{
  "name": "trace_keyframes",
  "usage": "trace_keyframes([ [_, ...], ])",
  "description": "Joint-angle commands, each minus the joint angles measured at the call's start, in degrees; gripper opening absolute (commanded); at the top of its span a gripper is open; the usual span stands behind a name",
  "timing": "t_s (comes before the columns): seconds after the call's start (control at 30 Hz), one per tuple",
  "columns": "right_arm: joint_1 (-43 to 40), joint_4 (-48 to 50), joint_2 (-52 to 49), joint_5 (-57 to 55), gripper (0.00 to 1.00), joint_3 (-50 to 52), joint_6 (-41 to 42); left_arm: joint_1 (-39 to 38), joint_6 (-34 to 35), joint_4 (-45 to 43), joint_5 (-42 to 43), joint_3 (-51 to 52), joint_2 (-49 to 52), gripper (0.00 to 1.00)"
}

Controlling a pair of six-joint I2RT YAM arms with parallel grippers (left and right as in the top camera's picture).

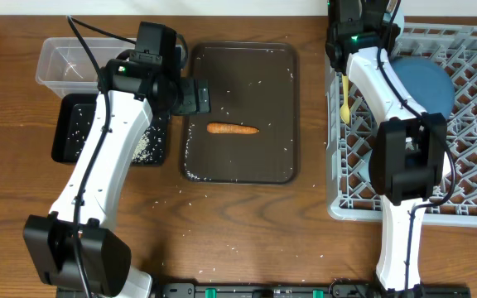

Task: Sort waste into correct bins and load items into the dishwasher rack
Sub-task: 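Carry bowl with right gripper and set it tilted in rack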

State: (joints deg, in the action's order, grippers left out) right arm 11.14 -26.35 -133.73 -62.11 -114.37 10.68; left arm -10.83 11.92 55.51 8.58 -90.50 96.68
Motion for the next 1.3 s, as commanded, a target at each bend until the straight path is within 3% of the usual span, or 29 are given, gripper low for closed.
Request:
trace_keyframes([
  [0.0,1.7,-0.9,-1.0,-0.6,0.01,-0.2,-2.5,0.1,-0.3,0.2,-0.7,0.4,0.4,0.99],
  [0.13,3.9,-3.0,-1.0,-0.3,0.01,-0.2,-7.9,0.1,-0.3,0.2,-0.7,0.4,0.4,0.99],
  [0.37,6.1,-10.8,-1.0,3.9,0.03,-0.2,-9.6,0.1,-0.3,0.2,-0.7,0.4,0.4,0.99],
  [0.47,6.7,-14.8,-1.0,4.5,0.34,-0.2,-9.5,0.1,-0.3,0.2,-0.7,0.4,0.4,0.99],
  [0.53,7.0,-16.7,-1.0,5.0,0.45,-0.2,-9.5,0.1,-0.3,0.2,-0.7,0.4,0.4,0.99],
  [0.8,8.7,-19.7,0.6,10.2,0.58,-0.2,-9.3,0.1,-0.3,0.2,-0.7,0.4,0.4,0.99],
  [1.07,8.8,-20.5,10.7,21.4,0.65,-0.2,-9.0,0.1,-0.3,0.2,-0.7,0.4,0.4,0.99],
  [1.27,8.8,-25.4,18.4,44.8,0.74,-0.2,-9.1,0.1,-0.3,0.2,-0.7,0.4,0.4,0.99],
])
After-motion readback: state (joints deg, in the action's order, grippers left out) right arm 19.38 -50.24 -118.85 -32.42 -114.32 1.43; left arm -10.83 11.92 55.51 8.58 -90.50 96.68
